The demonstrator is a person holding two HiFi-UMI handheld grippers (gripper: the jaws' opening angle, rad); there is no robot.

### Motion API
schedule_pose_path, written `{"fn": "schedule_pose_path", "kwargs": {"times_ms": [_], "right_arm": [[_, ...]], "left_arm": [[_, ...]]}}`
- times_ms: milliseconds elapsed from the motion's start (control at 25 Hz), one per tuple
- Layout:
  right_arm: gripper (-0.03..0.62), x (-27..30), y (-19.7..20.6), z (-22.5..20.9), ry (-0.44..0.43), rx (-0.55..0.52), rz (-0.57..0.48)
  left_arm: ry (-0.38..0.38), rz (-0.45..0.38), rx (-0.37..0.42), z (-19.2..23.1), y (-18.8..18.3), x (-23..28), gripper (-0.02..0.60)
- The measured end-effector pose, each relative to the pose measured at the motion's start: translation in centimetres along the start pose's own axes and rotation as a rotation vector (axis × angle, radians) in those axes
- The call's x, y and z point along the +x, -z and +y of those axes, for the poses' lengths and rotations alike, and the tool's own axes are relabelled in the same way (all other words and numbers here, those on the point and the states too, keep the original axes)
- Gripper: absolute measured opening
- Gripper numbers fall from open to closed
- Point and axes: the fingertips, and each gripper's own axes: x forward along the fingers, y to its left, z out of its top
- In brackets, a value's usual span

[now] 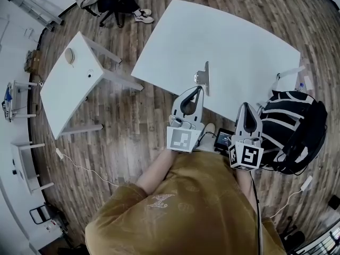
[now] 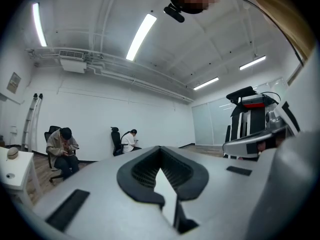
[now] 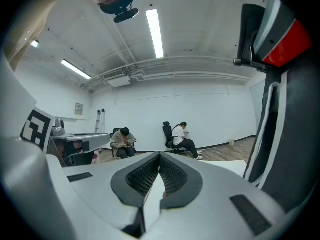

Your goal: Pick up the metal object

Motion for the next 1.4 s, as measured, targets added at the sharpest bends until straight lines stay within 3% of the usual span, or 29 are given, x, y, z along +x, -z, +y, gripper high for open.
{"fn": "schedule_pose_path", "kwargs": {"times_ms": [200,360,520,1000,1400], "right_arm": [[0.009,1.2,-0.3,-0.7,0.010,0.011,-0.005],[0.008,3.1,-0.4,-0.5,0.030,-0.005,-0.002],[0.009,5.3,-0.5,0.2,0.042,-0.035,0.015],[0.009,8.8,1.5,0.3,0.054,-0.038,0.082],[0.009,11.2,3.6,-0.5,0.072,-0.038,0.130]], "left_arm": [[-0.023,0.022,0.005,1.7,0.6,1.1,0.006],[0.006,0.048,-0.006,2.8,1.4,2.8,0.006],[0.050,0.110,-0.047,4.3,3.1,5.1,0.006],[0.085,0.315,-0.051,5.9,10.3,7.9,0.006],[0.107,0.431,-0.055,6.4,14.8,9.1,0.006]]}}
